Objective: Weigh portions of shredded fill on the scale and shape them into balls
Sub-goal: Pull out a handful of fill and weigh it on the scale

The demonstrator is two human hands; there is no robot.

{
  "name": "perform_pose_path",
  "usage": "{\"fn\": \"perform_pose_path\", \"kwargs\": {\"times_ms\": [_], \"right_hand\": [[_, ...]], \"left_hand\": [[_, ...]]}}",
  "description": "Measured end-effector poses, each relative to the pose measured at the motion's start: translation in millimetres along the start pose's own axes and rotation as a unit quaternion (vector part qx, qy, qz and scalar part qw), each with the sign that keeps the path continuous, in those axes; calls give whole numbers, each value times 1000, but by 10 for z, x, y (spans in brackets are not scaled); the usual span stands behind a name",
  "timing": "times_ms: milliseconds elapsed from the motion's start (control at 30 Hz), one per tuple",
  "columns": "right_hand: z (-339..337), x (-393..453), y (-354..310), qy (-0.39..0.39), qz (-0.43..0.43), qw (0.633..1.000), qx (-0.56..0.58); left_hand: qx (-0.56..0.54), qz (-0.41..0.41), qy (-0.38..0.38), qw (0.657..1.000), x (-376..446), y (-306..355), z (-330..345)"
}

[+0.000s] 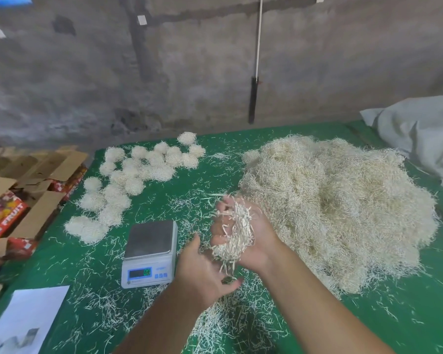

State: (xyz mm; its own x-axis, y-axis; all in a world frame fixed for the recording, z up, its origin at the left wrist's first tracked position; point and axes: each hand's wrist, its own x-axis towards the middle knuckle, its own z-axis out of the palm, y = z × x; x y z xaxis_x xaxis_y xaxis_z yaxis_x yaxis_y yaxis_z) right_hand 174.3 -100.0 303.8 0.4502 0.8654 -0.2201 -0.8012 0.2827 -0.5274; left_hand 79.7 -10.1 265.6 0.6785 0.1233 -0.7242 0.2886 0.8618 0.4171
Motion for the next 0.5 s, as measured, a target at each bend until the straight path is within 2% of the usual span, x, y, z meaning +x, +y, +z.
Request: {"fn": "perform_pose_path", "kwargs": {"times_ms": [67, 133, 233, 267, 333, 400, 433, 467, 500], "right_hand": [[3, -32, 43, -15, 62, 997, -38], [-3, -85, 82, -8, 87, 993, -76], [9, -113, 131, 63, 59, 984, -155], [-5, -109, 162, 112, 36, 971, -208], [-15, -113, 208, 195, -29, 920, -339], [-15, -140, 235, 187, -83, 861, -465], [-32, -154, 245, 169, -93, 839, -509], [-48, -169, 243, 151, -95, 825, -537], [-77, -181, 233, 131, -93, 816, -556]], "left_hand": [[-17, 33, -12, 999, -24, 9, 1], [-15, 69, -17, 997, -36, 47, 15], [-12, 26, -45, 999, -85, -8, 35], [-14, -5, -76, 997, -124, -54, 56], [-17, -46, -105, 993, -185, -155, 104], [-62, -59, -128, 988, -256, -181, 122], [-75, -46, -106, 990, -276, -158, 117], [-68, -1, -97, 993, -318, -131, 118], [-76, 8, -114, 991, -363, -63, 130]]}}
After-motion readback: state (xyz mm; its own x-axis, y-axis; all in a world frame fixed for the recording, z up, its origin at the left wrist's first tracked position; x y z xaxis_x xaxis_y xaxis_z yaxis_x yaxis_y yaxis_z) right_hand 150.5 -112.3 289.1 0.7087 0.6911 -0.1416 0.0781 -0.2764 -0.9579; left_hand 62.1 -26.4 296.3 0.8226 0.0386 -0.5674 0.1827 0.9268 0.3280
